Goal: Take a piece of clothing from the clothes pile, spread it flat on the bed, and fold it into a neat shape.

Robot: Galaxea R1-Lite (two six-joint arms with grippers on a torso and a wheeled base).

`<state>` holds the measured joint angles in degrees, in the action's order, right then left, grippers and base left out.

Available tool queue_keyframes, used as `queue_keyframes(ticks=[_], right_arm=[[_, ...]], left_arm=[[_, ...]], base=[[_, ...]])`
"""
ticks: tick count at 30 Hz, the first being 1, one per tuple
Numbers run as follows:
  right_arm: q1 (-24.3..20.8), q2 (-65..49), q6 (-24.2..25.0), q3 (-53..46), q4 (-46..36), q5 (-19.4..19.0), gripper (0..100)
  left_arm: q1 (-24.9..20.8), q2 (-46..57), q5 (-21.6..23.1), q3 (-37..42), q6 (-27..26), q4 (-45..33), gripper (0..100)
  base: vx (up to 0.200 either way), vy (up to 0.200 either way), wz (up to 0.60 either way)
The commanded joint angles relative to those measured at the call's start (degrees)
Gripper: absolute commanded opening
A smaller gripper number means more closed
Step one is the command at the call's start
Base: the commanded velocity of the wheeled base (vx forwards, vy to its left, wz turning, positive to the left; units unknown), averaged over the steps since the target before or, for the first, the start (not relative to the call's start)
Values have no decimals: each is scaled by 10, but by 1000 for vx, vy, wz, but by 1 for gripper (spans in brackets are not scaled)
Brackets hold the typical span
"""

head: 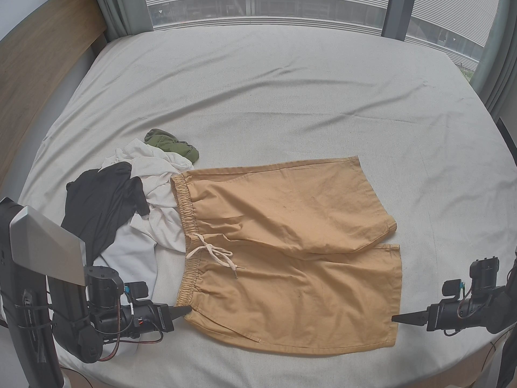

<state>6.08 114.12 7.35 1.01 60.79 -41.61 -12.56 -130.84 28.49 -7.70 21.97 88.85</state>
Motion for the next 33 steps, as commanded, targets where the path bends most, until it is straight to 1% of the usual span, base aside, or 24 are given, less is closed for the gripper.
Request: queue_keyframes(ticks=[1, 3, 7, 18, 22, 26, 27, 33], right_arm=[[-24, 79, 2, -10, 8, 23, 100], [-39, 96, 4, -10, 12, 35, 100], [-55, 112, 6, -10, 12, 59, 100], [-70, 130, 9, -10, 17, 73, 100], [-81, 146, 14, -10, 42, 74, 100], [-81, 165, 15, -10, 70, 74, 100], [-81, 165, 16, -10, 70, 74, 0], [-83, 159, 20, -10, 69, 69, 0]], left_arm=[[0, 1, 0, 1, 1, 0, 0], [0, 2, 0, 1, 1, 0, 0], [0, 1, 0, 1, 0, 0, 0], [0, 1, 1, 0, 0, 0, 0], [-5, 1, 0, 0, 0, 0, 0], [-5, 1, 0, 0, 1, 0, 0], [-5, 1, 0, 0, 0, 0, 0], [-5, 1, 1, 0, 1, 0, 0]], base=[[0, 0, 0], [0, 0, 0], [0, 0, 0], [0, 0, 0], [0, 0, 0], [0, 0, 0], [0, 0, 0], [0, 0, 0]])
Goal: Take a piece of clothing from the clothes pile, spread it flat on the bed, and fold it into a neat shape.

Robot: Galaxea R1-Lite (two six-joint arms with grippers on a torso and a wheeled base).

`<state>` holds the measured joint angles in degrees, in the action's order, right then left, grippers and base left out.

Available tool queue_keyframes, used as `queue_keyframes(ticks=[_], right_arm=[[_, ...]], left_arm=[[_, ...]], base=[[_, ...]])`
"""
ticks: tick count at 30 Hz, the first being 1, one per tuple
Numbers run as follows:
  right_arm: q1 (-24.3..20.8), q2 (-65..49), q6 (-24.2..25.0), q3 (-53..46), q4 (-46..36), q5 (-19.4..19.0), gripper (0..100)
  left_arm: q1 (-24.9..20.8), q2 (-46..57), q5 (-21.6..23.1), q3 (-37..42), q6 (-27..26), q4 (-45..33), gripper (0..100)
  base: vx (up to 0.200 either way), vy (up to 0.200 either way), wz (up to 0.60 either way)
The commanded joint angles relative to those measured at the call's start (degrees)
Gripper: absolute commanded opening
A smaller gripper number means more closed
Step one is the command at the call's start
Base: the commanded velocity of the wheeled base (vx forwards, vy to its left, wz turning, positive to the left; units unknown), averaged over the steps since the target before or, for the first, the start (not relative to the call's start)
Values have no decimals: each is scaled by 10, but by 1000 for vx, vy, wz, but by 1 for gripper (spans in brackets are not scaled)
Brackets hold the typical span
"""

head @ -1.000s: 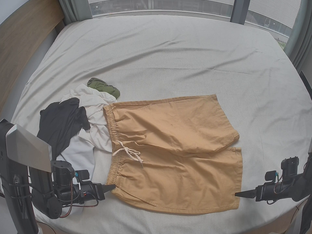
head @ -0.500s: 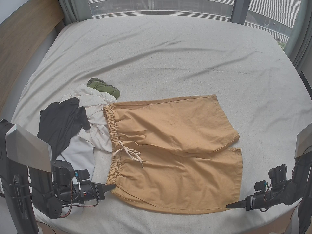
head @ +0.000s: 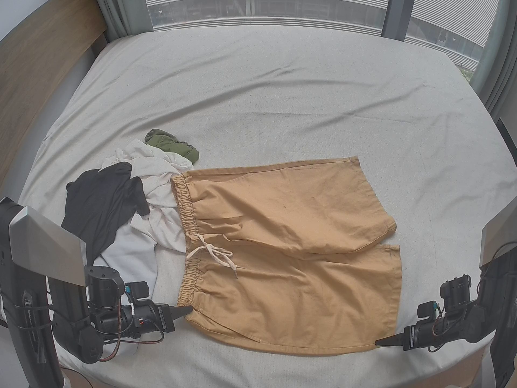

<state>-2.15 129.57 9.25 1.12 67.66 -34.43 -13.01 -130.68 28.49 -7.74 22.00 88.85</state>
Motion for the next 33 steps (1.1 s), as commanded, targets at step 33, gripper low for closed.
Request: queue_keyframes(ticks=[33], right_arm=[[5, -194, -7, -11, -192, -18, 0]], left_arm=[[8, 90, 15, 77, 3, -92, 0]], base=[[0, 0, 0]])
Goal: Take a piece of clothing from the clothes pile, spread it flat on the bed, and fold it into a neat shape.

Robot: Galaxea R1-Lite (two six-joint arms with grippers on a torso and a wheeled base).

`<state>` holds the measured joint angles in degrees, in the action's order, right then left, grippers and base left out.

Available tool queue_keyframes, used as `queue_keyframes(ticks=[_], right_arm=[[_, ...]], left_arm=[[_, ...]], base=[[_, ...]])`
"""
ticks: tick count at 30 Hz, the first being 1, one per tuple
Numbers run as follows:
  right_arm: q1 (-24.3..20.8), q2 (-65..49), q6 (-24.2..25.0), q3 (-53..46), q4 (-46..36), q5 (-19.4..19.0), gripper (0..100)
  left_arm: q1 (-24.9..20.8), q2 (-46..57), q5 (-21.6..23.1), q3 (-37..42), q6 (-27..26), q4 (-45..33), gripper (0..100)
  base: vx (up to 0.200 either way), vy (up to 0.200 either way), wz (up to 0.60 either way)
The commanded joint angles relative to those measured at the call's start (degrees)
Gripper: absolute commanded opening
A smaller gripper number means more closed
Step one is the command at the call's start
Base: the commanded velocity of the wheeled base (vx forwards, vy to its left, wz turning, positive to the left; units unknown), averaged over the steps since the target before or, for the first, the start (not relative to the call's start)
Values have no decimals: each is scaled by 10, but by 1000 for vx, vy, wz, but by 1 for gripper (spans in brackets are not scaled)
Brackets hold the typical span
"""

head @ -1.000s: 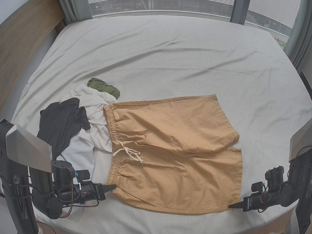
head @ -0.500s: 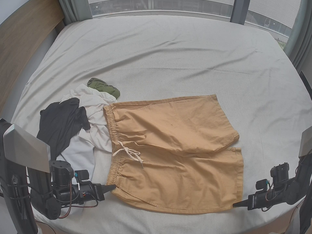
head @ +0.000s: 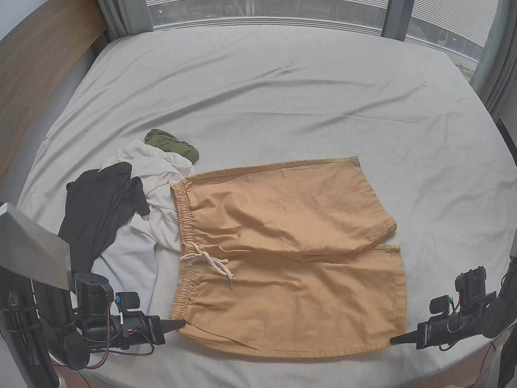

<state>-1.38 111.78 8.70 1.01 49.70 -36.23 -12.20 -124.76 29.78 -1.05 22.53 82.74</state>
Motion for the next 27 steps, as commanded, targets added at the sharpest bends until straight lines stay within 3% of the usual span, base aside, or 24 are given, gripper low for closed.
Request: queue_keyframes(ticks=[1, 3, 8, 15, 27], right_arm=[[-3, -16, -2, -10, -13, 0, 0], [-4, -24, -4, -10, -26, 1, 0], [-6, -33, -4, -10, -43, 1, 0], [-23, -94, -11, -10, -116, 2, 0], [-28, -125, -17, -10, -160, 3, 0]], left_arm=[[0, 30, 2, 10, -2, -31, 0], [-4, 76, 5, 10, -4, -95, 0], [-3, 117, 37, 10, -3, -135, 0], [0, 122, 39, 10, -40, -182, 0], [-3, 165, 41, 10, -72, -274, 0]], base=[[0, 0, 0], [0, 0, 0], [0, 0, 0], [0, 0, 0], [0, 0, 0]])
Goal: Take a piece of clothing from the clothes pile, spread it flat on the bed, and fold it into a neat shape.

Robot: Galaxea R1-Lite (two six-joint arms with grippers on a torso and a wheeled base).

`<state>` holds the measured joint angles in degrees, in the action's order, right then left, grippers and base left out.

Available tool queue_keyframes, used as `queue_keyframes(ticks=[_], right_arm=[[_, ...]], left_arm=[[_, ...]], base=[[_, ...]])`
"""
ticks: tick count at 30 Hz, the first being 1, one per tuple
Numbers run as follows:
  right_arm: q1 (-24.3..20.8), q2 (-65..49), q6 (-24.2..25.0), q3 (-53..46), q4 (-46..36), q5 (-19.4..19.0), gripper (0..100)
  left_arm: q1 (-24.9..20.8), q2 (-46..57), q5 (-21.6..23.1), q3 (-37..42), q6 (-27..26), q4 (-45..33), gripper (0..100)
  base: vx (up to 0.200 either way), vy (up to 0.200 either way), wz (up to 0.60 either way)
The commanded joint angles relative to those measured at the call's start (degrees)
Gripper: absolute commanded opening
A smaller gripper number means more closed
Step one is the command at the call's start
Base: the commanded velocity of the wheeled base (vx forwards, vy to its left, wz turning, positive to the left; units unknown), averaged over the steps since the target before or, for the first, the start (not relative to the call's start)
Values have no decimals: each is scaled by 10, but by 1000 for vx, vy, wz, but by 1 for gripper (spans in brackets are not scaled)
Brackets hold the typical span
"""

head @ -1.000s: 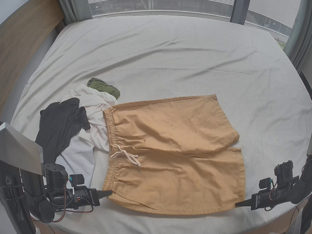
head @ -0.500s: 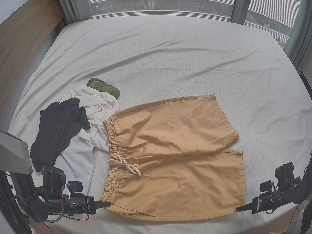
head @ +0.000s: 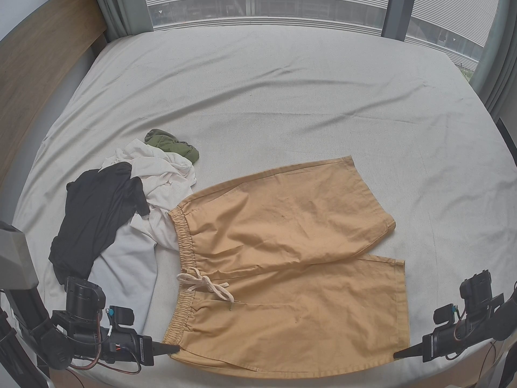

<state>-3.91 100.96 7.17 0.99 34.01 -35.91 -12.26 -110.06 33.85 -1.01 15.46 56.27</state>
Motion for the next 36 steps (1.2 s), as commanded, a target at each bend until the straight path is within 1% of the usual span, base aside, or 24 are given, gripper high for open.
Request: queue_keyframes(ticks=[1, 5, 9, 15, 19, 20, 23, 26, 28, 29, 30, 31, 33, 36], right_arm=[[-4, -18, -1, -10, -3, 0, 0], [-5, -21, 0, -10, -3, 0, 0], [-3, -31, 1, -10, 10, 0, 0], [0, -45, 7, -10, 69, -5, 0], [2, -46, 7, -6, 90, -13, 0], [7, -47, 11, 1, 104, -21, 0], [16, -48, 25, 20, 134, -21, 0], [15, -48, 39, 34, 163, -21, 0], [9, -52, 41, 45, 172, -21, 0], [9, -52, 42, 45, 172, -21, 0], [3, -57, 41, 58, 171, -21, 0], [-3, -58, 39, 65, 171, -21, 0], [-15, -59, 38, 77, 173, -21, 0], [-20, -60, 42, 97, 172, -22, 0]], left_arm=[[-2, 18, 0, 10, -6, -14, 0], [0, 17, 1, 10, -29, -22, 0], [0, 22, 6, 10, -29, -15, 0], [0, 37, 10, 10, -18, 18, 0], [-5, 57, 10, 10, -9, 32, 0], [-6, 69, 9, 9, 3, 45, 0], [-7, 85, 8, 1, 39, 89, 0], [-8, 85, 7, -4, 75, 146, 0], [-14, 79, 6, -4, 79, 175, 0], [-15, 79, 6, -4, 79, 176, 0], [-27, 72, 4, -7, 81, 200, 0], [-30, 70, 5, -7, 81, 208, 0], [-31, 69, 6, -8, 83, 217, 0], [-28, 49, 4, -15, 83, 220, 0]], base=[[0, 0, 0], [0, 0, 0], [0, 0, 0], [0, 0, 0], [0, 0, 0], [0, 0, 0], [0, 0, 0], [0, 0, 0], [0, 0, 0], [0, 0, 0], [0, 0, 0], [0, 0, 0], [0, 0, 0], [0, 0, 0]])
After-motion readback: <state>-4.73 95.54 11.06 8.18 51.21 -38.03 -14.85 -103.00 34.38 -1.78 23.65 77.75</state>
